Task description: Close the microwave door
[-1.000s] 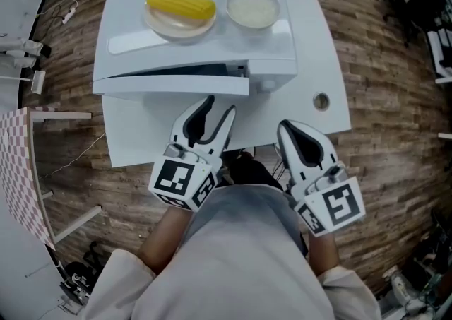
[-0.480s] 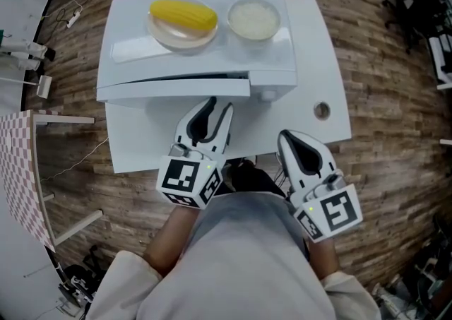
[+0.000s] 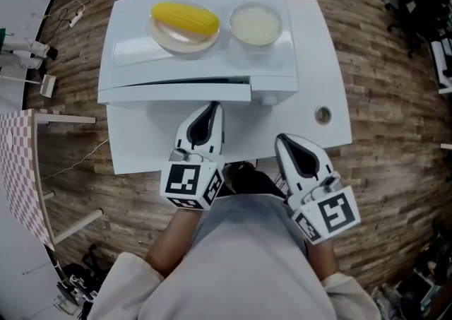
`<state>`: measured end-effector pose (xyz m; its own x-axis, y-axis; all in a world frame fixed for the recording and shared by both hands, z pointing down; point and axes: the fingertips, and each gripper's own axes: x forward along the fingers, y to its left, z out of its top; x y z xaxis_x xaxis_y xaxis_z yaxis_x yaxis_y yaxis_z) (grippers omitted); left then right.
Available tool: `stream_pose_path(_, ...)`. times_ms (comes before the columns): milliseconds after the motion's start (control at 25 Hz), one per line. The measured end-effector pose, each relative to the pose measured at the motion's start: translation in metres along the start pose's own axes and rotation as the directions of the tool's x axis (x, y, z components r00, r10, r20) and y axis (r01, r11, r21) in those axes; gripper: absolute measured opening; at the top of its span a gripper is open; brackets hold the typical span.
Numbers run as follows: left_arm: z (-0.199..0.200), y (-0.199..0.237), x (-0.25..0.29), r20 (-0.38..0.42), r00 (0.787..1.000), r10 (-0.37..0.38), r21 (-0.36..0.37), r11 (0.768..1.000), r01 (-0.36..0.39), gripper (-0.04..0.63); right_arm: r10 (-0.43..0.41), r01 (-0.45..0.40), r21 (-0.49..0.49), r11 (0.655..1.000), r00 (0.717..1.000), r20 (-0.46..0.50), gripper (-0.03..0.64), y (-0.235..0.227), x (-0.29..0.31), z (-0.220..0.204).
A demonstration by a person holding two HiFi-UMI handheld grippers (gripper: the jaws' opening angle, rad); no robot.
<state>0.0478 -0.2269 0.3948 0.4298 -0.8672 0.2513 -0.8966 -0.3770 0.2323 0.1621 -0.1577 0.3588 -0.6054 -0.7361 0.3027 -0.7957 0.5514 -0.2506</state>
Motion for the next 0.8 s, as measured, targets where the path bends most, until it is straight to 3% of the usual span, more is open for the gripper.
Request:
stream_pose_path(280, 0.001, 0.002, 0.000, 0.013, 0.998, 0.062, 0.031, 0.998, -0.063, 0.012, 0.015, -0.015, 0.006, 1.000, 1.000, -0.009, 0.023, 0.001, 0.006, -0.002)
stream_pose_path(800, 0.004, 0.004, 0.005, 0.048, 0.993, 0.109, 0.039, 0.993, -0.111, 0.012, 0.036, -0.036, 0.017, 0.999, 0.999, -0.022, 0.023, -0.003, 0.014, -0.005)
